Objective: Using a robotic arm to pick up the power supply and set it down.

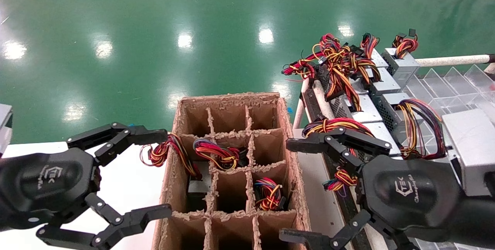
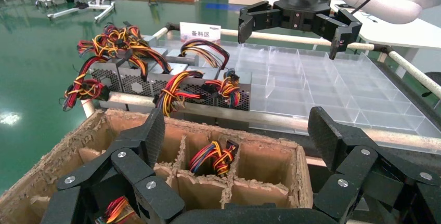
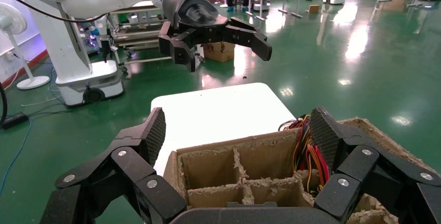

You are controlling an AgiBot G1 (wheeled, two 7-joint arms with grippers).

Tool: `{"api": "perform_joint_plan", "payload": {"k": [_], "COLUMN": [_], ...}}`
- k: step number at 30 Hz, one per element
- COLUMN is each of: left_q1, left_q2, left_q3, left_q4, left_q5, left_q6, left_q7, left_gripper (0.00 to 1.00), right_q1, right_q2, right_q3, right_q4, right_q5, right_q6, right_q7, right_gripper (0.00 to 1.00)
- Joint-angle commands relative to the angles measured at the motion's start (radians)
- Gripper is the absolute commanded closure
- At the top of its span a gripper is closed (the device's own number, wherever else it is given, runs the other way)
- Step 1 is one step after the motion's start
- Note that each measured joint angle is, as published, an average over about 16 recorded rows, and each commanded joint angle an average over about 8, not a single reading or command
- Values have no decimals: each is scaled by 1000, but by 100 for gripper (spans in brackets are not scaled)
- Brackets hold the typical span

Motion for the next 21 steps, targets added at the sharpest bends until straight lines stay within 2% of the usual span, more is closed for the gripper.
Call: {"api": "perform_joint_plan", "payload": {"k": [1, 12, 20, 21], "left_q1": [0, 0, 0, 0], "left_q2": [0, 0, 0, 0], "left_q3": [0, 0, 0, 0], "left_q4": [0, 0, 0, 0], "left_q5": [0, 0, 0, 0], "left_q6": [0, 0, 0, 0], "left_q7": [0, 0, 0, 0], "left_gripper": [0, 0, 100, 100], "right_q1": [0, 0, 0, 1], "right_q2": [0, 0, 0, -1], "right_q3": [0, 0, 1, 2], "right_q4": [0, 0, 0, -1], "right_q5": [0, 0, 0, 0], "right_q6": [0, 0, 1, 3], "right_q7": [0, 0, 0, -2], "right_gripper": [0, 0, 0, 0]}}
